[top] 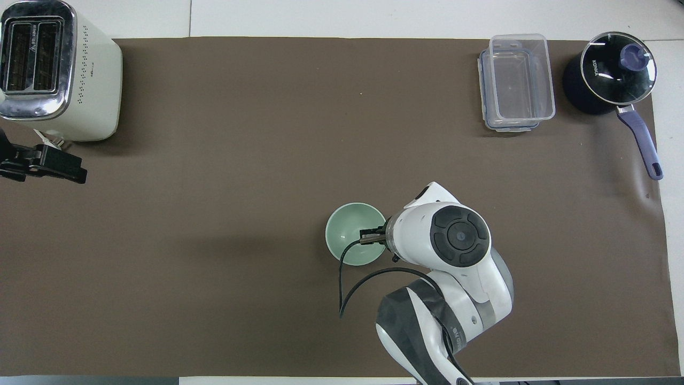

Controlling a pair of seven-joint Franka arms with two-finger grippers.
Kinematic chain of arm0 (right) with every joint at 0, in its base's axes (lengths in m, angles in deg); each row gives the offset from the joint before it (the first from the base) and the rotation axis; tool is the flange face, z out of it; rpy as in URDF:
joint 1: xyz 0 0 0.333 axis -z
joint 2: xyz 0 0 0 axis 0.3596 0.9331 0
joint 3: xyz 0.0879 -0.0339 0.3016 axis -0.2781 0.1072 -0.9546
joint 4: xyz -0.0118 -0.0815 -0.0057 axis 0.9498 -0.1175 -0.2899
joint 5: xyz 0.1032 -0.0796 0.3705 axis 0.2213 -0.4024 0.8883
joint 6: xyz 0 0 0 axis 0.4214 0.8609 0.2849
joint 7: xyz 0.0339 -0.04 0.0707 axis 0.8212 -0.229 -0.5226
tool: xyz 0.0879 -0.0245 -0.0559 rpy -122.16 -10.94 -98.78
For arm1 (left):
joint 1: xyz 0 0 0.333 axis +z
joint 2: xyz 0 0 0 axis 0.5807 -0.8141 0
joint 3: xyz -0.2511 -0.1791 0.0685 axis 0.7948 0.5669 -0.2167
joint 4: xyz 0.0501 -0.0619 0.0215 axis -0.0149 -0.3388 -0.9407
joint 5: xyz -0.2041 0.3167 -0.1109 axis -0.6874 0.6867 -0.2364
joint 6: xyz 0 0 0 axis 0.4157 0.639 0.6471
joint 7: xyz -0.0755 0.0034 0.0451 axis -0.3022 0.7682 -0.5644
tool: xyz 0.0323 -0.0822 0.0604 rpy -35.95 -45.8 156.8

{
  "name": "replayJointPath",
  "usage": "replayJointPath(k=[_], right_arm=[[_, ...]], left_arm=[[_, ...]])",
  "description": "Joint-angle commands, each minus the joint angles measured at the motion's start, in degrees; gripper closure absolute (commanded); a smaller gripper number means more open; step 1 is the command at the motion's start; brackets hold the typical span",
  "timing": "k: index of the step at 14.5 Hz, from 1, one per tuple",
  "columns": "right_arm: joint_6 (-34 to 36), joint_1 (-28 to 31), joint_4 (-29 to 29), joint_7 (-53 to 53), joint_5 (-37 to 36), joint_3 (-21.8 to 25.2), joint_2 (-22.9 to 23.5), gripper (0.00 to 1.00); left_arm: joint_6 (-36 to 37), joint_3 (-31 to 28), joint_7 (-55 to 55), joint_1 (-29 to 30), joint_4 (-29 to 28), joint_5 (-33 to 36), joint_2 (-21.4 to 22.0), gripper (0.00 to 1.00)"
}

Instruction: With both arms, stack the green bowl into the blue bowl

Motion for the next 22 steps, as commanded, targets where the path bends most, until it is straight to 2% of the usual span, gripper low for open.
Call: replayJointPath(k=[1,5,8,10,14,18,20,22], right_arm=[[1.2,2.7,0.5,-1.9,0.9,0.2,-4.2,0.0],[6.6,11.3,0.5,-3.4,0.8,0.2,-9.7,0.0],[12.1,18.2,-1.6,-7.4,0.2,0.2,-11.3,0.0],[15.9,22.1,-4.8,-9.4,0.0,0.2,-10.9,0.0],[23.0,26.1,-13.0,-10.0,-1.8,0.2,-9.1,0.0],[31.0,27.4,-23.8,-10.0,-2.2,0.3,-4.6,0.0],[34.2,27.4,-27.5,-10.3,-4.6,0.3,-3.3,0.0],[35.4,27.9,-28.8,-11.5,-5.5,0.5,-3.2,0.0]], left_arm=[[-0.8,0.1,0.8,-0.2,-2.0,2.2,1.4,0.0],[-1.0,0.1,0.5,-0.5,-2.0,4.3,1.5,0.0],[-1.4,0.2,0.8,-0.1,-2.0,4.1,1.5,0.0],[-1.3,0.3,0.4,-0.2,-2.0,4.1,1.5,0.0],[-1.1,0.2,0.7,-0.6,-2.1,4.1,1.6,0.0],[-0.9,0.2,0.8,-0.4,-2.1,4.1,1.6,0.0],[-0.9,0.3,0.6,-0.5,-2.1,4.1,1.6,0.0],[-1.3,0.3,0.8,-0.2,-2.9,3.4,1.8,0.0]])
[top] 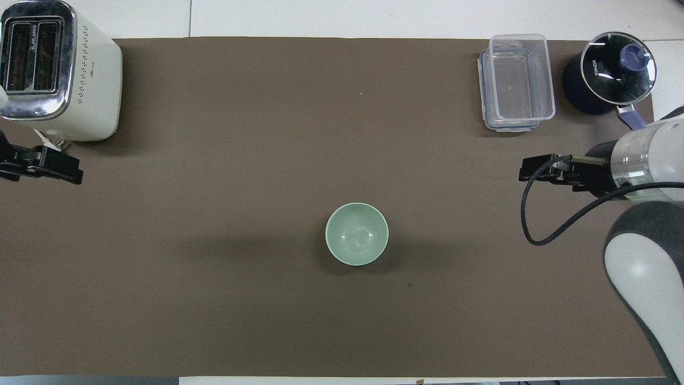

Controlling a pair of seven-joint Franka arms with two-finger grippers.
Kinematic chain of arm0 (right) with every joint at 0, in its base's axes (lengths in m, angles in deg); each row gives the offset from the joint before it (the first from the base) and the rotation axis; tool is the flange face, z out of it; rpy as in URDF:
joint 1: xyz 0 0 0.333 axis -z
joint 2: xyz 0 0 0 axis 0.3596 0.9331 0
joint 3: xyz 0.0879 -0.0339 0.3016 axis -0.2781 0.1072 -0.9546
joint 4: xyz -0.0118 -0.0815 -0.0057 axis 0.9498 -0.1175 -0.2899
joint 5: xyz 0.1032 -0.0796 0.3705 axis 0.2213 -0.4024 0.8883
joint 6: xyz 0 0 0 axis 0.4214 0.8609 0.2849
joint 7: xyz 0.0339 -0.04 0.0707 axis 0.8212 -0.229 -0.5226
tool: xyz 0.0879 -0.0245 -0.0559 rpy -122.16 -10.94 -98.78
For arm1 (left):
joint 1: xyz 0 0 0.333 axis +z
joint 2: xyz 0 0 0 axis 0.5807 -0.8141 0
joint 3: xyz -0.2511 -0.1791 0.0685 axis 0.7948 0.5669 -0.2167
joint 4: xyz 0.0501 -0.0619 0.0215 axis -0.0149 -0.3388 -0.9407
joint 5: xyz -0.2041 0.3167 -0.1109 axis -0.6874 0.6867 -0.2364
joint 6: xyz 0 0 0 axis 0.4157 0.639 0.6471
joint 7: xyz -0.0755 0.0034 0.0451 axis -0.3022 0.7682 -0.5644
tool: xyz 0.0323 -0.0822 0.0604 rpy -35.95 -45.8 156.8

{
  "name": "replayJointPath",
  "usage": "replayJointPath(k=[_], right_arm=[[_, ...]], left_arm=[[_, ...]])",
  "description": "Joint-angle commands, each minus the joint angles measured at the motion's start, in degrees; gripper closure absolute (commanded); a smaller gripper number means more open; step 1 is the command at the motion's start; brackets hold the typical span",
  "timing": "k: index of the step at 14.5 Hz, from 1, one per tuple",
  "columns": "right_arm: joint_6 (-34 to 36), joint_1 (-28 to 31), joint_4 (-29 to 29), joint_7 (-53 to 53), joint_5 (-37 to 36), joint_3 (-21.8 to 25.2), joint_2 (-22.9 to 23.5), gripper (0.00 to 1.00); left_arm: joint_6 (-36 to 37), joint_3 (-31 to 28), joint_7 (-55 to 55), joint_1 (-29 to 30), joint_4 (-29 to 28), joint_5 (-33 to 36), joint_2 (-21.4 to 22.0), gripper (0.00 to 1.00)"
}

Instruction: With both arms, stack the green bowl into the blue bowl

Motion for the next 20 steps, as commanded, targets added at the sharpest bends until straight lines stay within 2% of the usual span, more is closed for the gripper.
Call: replayJointPath(k=[1,6,11,13,20], right_arm=[[3.9,1.6,-4.2,-2.6,-1.2,-0.5,1.8,0.0],[8.0,2.6,-3.4,-4.1,-1.2,-0.4,0.7,0.0],[8.3,3.5,-2.6,-4.7,-1.3,-0.4,0.3,0.0],[9.2,3.3,-3.1,-5.4,-3.5,-0.5,0.4,0.0],[10.5,3.7,-5.3,-7.3,-3.6,-0.5,1.2,0.0]], left_arm=[[-1.4,0.1,0.8,0.1,-2.8,0.2,1.8,0.0],[-1.5,-0.1,0.8,0.2,-2.8,-1.0,1.8,0.0],[-1.4,-0.1,0.8,0.0,-2.7,-1.0,1.8,0.0],[-1.5,-0.1,0.8,-0.4,-2.8,-1.0,1.8,0.0],[-1.5,-0.1,0.7,-0.5,-2.8,-1.0,1.8,0.0]])
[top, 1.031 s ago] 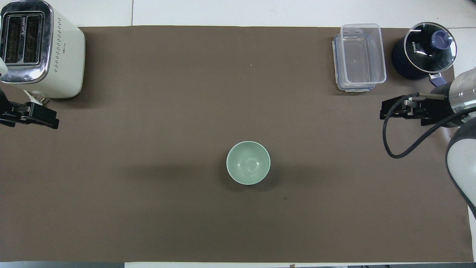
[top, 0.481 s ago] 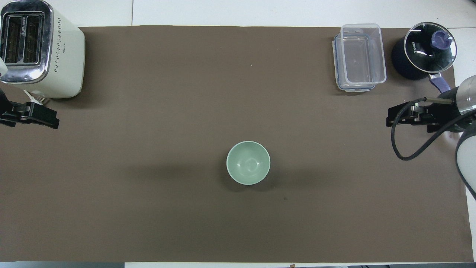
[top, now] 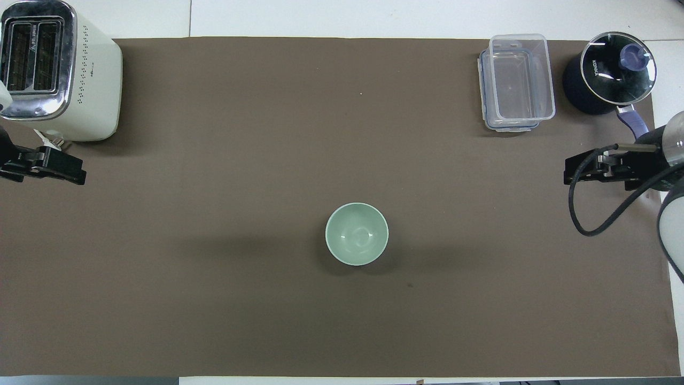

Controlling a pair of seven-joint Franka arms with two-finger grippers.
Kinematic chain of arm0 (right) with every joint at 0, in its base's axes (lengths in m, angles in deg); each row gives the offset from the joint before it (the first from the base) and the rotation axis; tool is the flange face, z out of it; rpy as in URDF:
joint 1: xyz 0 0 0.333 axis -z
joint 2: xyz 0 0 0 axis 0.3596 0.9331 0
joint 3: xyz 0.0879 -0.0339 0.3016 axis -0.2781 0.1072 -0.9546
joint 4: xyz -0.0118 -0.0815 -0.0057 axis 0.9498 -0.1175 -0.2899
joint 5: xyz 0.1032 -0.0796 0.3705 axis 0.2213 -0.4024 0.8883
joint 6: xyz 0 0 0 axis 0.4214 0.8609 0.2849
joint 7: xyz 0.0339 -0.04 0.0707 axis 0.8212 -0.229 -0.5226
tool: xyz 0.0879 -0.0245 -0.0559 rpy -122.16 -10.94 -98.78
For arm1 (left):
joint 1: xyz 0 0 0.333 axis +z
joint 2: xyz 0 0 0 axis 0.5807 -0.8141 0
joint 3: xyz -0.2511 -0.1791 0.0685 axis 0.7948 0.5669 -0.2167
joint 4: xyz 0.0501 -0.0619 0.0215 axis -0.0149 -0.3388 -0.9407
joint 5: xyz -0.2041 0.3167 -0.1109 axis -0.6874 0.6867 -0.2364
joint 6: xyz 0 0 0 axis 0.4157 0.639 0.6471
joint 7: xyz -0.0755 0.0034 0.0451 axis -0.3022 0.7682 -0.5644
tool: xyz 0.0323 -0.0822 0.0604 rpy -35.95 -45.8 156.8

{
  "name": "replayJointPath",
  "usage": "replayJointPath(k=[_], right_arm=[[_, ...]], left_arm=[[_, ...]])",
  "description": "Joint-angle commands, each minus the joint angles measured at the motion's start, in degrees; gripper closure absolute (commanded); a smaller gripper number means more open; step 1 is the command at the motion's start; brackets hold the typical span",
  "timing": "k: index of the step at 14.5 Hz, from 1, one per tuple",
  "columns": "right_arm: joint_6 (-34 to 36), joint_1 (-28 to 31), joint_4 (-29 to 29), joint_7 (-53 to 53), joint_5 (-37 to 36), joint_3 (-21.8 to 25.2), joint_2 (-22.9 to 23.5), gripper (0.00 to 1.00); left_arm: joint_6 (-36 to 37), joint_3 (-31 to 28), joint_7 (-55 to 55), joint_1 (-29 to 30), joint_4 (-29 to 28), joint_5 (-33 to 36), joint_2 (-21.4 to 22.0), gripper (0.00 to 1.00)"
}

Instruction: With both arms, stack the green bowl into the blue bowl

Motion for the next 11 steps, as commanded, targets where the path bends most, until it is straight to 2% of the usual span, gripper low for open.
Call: replayJointPath(k=[1,11], right_arm=[[1.5,1.1,-1.9,-1.8,-0.7,-0.6,0.6,0.0],[1.5,0.8,-2.0,-1.2,-1.7,-0.7,0.6,0.0]], left_arm=[[-1.3,-0.2,0.6,-0.4,-2.4,-0.6,1.8,0.0],[-1.3,-0.2,0.5,-0.4,-2.4,-0.6,1.8,0.0]])
